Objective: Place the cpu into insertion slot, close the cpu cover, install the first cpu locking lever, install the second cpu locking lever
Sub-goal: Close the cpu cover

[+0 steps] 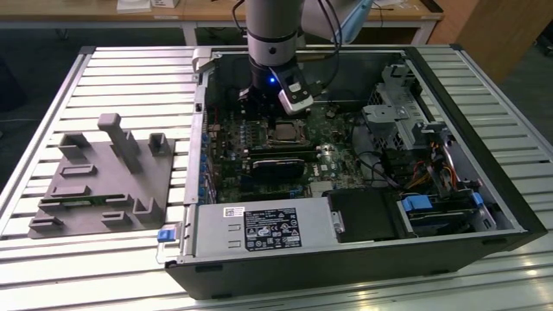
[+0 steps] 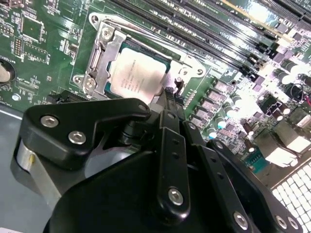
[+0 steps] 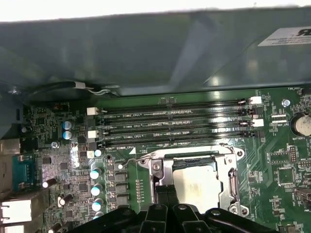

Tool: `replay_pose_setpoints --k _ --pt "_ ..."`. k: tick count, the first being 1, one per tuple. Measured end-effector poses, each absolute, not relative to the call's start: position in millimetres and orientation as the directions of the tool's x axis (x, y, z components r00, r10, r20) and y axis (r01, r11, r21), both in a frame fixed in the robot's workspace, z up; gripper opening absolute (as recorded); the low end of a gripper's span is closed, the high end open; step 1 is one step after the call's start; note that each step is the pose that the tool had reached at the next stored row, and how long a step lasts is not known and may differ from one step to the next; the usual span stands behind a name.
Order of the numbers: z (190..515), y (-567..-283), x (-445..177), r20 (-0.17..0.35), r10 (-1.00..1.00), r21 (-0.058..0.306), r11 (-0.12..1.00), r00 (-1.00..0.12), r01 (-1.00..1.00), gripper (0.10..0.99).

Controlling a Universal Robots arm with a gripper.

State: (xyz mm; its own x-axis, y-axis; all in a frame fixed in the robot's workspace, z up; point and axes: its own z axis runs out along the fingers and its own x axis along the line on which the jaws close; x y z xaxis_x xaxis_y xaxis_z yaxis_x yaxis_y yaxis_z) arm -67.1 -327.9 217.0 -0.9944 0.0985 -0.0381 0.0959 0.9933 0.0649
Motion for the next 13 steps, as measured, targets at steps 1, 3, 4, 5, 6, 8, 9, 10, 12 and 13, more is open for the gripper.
replay_pose_setpoints --k 1,3,4,5,6,8,9,10,12,13 --pt "217.9 -327.9 -67.1 -0.038 0.098 0.065 0.993 -0.994 0.096 0.106" --pt "220.6 -327.8 -67.1 -0.038 0.098 0.065 0.993 -0.994 0.096 0.106" --pt "221.0 -327.8 -67.0 -0.038 0.098 0.065 0.993 -0.994 0.096 0.106" --pt "220.9 -328.0 -67.0 -0.038 0.098 0.065 0.993 -0.994 0.096 0.106" --pt "220.9 -330.4 -67.0 -0.038 0.098 0.065 0.993 -0.994 0.096 0.106" --pt "220.9 -330.5 -67.1 -0.038 0.099 0.065 0.993 -0.994 0.096 0.106" --pt "221.3 -330.6 -67.1 -0.038 0.098 0.065 0.993 -0.994 0.096 0.106" --pt "222.0 -330.6 -67.1 -0.038 0.098 0.065 0.993 -0.994 0.096 0.106" --pt "223.9 -330.6 -67.1 -0.038 0.098 0.065 0.993 -0.994 0.096 0.106" --pt "225.2 -330.6 -67.1 -0.038 0.098 0.065 0.993 -0.994 0.096 0.106"
